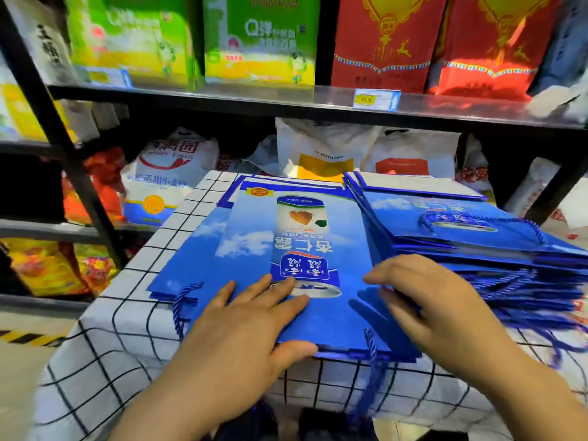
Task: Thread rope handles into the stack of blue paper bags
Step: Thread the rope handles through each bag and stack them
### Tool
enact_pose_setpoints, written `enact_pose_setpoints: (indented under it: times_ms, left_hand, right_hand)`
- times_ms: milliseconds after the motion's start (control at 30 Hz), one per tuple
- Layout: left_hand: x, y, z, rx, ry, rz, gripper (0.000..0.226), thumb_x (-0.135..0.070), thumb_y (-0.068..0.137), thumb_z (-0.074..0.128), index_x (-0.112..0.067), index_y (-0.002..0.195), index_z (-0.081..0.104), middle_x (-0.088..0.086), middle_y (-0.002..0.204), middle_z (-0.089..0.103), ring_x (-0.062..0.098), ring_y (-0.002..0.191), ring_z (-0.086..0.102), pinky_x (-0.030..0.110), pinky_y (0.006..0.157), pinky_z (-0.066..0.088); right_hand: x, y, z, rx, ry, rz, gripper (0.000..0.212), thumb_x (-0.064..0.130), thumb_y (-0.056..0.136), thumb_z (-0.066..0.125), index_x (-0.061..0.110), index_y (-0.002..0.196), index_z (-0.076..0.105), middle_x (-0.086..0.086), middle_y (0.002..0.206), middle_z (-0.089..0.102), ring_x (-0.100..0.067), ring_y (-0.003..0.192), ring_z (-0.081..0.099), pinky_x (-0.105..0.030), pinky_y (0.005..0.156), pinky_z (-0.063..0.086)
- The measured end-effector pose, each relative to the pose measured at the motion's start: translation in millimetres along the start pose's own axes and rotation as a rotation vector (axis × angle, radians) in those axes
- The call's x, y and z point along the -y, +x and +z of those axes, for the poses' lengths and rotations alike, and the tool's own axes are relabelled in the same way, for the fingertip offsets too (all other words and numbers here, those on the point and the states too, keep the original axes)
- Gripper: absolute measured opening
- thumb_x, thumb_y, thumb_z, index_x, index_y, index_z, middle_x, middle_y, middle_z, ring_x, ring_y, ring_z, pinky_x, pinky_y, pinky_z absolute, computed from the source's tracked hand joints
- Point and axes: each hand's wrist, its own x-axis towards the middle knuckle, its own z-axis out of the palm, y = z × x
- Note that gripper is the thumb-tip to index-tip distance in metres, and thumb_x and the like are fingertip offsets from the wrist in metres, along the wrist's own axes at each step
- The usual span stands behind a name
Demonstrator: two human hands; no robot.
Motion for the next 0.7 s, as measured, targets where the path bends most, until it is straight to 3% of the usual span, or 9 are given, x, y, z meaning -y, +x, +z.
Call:
enact_pose_setpoints:
  times_ms: [133,267,333,400,467,533,633,700]
  left_hand:
    - [19.3,-12.9,-5.2,0.066,-0.044,-0.021,0.115,-0.085,0.03,-0.03,-0.056,0.138,-0.001,-0.04,0.135,-0.022,-0.016,0.121,-0.025,0.023,0.108,-0.008]
    - [32.7,-21.4,-8.5,0.082,-0.072,-0.045,0.114,-0.087,0.026,-0.03,-0.062,0.133,-0.002,-0.051,0.124,-0.023,-0.019,0.119,-0.028,0.02,0.108,-0.008]
    - [36.9,-18.6,-5.0,0.044,-0.074,-0.059,0.115,-0.088,0.027,-0.03,-0.06,0.135,-0.001,-0.048,0.126,-0.025,-0.017,0.121,-0.025,0.022,0.109,-0.007]
    - [38.5,-11.3,-3.7,0.004,-0.092,-0.052,0.114,-0.091,0.033,-0.018,-0.055,0.139,0.001,-0.038,0.139,-0.02,-0.013,0.127,-0.019,0.026,0.112,-0.004]
    - [38.6,-3.2,-6.1,-0.011,-0.104,-0.053,0.088,-0.087,0.061,0.005,-0.05,0.141,0.004,-0.03,0.148,-0.011,-0.007,0.135,-0.012,0.028,0.113,-0.003]
    - [38.4,0.8,-8.8,-0.044,-0.101,-0.071,0.069,-0.074,0.081,0.026,-0.048,0.142,0.008,-0.025,0.152,-0.006,-0.003,0.139,-0.008,0.028,0.114,-0.003]
    - [36.6,-6.6,-3.1,-0.221,-0.115,-0.033,0.069,-0.076,0.073,0.022,-0.047,0.136,0.03,-0.024,0.151,0.015,-0.006,0.137,0.005,0.026,0.113,-0.002]
    - [31.8,-13.2,4.1,-0.402,-0.226,0.028,0.053,-0.066,0.076,0.031,-0.041,0.117,0.052,-0.018,0.137,0.045,-0.005,0.126,0.03,0.025,0.111,0.016]
  right_hand:
    - [1.4,-8.1,19.8,0.053,-0.047,0.027,0.028,0.03,0.085,0.043,0.021,0.089,0.07,0.01,0.09,0.068,-0.01,0.083,0.061,-0.026,0.077,0.048]
    - [17.2,-18.9,27.2,0.015,0.069,-0.004,0.024,0.024,0.083,0.045,0.027,0.1,0.062,0.013,0.098,0.064,-0.005,0.092,0.057,-0.02,0.084,0.041]
    - [27.2,-25.7,31.5,-0.026,0.142,-0.043,0.026,0.02,0.08,0.049,0.028,0.102,0.06,0.013,0.102,0.061,-0.005,0.096,0.056,-0.019,0.085,0.04]
    - [37.0,-28.9,37.3,-0.074,0.155,-0.037,0.017,0.03,0.085,0.049,0.027,0.097,0.061,0.011,0.103,0.059,-0.007,0.097,0.056,-0.021,0.083,0.041]
    - [44.4,-33.8,45.8,-0.157,0.113,0.011,0.026,0.04,0.088,0.047,0.021,0.08,0.063,0.004,0.092,0.06,-0.01,0.086,0.055,-0.023,0.072,0.041]
    - [53.4,-37.9,51.9,-0.263,0.086,0.137,0.043,0.044,0.089,0.045,0.017,0.06,0.062,0.003,0.066,0.058,-0.007,0.063,0.049,-0.017,0.058,0.038]
    - [67.8,-45.4,62.0,-0.198,-0.024,0.405,0.064,0.066,0.087,0.023,0.028,0.056,0.064,0.013,0.043,0.053,-0.002,0.038,0.049,-0.014,0.048,0.037]
    - [73.3,-48.3,70.3,-0.105,-0.074,0.51,0.071,0.07,0.085,0.013,0.033,0.06,0.068,0.019,0.037,0.048,-0.001,0.032,0.049,-0.013,0.037,0.033]
